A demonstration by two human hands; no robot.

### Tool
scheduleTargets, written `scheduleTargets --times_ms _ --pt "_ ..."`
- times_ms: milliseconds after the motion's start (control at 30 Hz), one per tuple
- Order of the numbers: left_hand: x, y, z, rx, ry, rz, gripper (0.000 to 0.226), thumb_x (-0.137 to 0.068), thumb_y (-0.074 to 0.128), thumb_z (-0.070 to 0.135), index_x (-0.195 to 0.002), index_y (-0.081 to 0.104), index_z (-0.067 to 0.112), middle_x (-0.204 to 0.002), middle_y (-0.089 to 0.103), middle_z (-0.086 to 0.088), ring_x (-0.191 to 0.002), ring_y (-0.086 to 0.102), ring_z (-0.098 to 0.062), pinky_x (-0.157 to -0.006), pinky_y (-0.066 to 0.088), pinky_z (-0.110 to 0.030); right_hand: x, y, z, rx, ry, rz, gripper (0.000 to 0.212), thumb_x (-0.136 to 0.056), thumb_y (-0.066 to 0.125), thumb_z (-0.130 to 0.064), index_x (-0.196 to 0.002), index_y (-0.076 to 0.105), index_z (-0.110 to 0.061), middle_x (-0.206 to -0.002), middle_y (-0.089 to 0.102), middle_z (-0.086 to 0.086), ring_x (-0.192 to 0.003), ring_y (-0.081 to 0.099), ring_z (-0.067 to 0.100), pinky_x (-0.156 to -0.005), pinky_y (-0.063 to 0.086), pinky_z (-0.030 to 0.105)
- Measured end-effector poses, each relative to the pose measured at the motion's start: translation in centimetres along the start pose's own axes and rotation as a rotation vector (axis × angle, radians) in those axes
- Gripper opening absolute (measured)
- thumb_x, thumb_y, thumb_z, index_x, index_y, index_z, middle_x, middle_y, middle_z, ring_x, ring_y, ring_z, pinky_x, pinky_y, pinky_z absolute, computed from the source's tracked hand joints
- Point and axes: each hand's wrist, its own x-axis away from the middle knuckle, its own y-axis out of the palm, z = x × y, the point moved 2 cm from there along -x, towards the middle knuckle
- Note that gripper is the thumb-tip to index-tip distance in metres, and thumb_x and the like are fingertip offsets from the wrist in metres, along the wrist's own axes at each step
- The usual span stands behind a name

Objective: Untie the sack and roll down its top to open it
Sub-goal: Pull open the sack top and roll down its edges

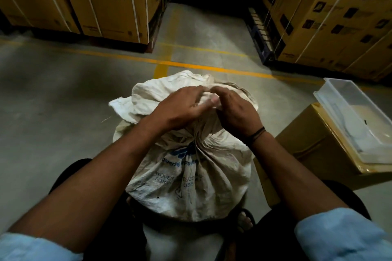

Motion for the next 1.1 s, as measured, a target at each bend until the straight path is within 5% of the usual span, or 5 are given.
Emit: scheduleTargets --times_ms 233,367,600,867,1100 --pt "0.1 0.5 -2.3 -0.226 0.05 -0.003 0.039 -0.089 0.067 0.022 -0.126 0.056 0.019 -0.12 0.056 -0.004 -0.112 0.047 -0.026 -0.098 0.041 -0.044 -0.2 0.8 0.2 -0.076 0.133 -0.306 0.084 -0.081 0.06 -0.049 -0.152 0.03 -0.017 -0.131 0.049 0.009 -0.119 0.049 0.029 -0.093 0.043 0.048" --pt "0.4 0.2 -1.5 -0.347 0.15 0.136 0.035 -0.068 0.066 0.005 -0.099 0.06 0.021 -0.101 0.055 -0.003 -0.095 0.051 -0.026 -0.074 0.048 -0.045 -0.8 0.3 -0.4 -0.117 0.238 -0.332 0.083 -0.075 0.071 -0.05 -0.146 0.041 -0.02 -0.117 0.052 0.002 -0.113 0.051 0.022 -0.087 0.037 0.043" --pt "0.0 0.6 0.0 -0.421 0.211 0.199 0.037 -0.076 0.06 0.012 -0.113 0.056 0.01 -0.12 0.056 -0.012 -0.097 0.058 -0.035 -0.072 0.048 -0.042 -1.0 -0.2 -1.8 0.32 0.018 -0.064 0.054 -0.08 0.058 -0.024 -0.13 0.057 -0.004 -0.103 0.057 0.015 -0.078 0.056 0.036 -0.063 0.042 0.043" --pt "0.2 0.3 2.1 -0.422 0.159 0.222 0.044 -0.087 0.054 0.017 -0.129 0.044 0.012 -0.092 0.071 -0.012 -0.075 0.066 -0.042 -0.053 0.033 -0.034 -0.8 -0.4 -0.5 0.269 -0.099 0.22 0.039 -0.097 0.048 -0.005 -0.134 0.054 0.004 -0.136 0.058 0.022 -0.117 0.061 0.038 -0.084 0.052 0.049" --pt "-0.3 -1.3 2.0 -0.086 0.104 -0.021 0.055 -0.094 0.042 0.066 -0.124 0.055 0.022 -0.115 0.069 -0.002 -0.107 0.062 -0.02 -0.09 0.048 -0.043 -1.3 -2.2 0.5 0.276 -0.266 0.219 0.033 -0.1 0.048 -0.008 -0.128 0.061 0.001 -0.117 0.066 0.022 -0.088 0.067 0.037 -0.068 0.049 0.044"
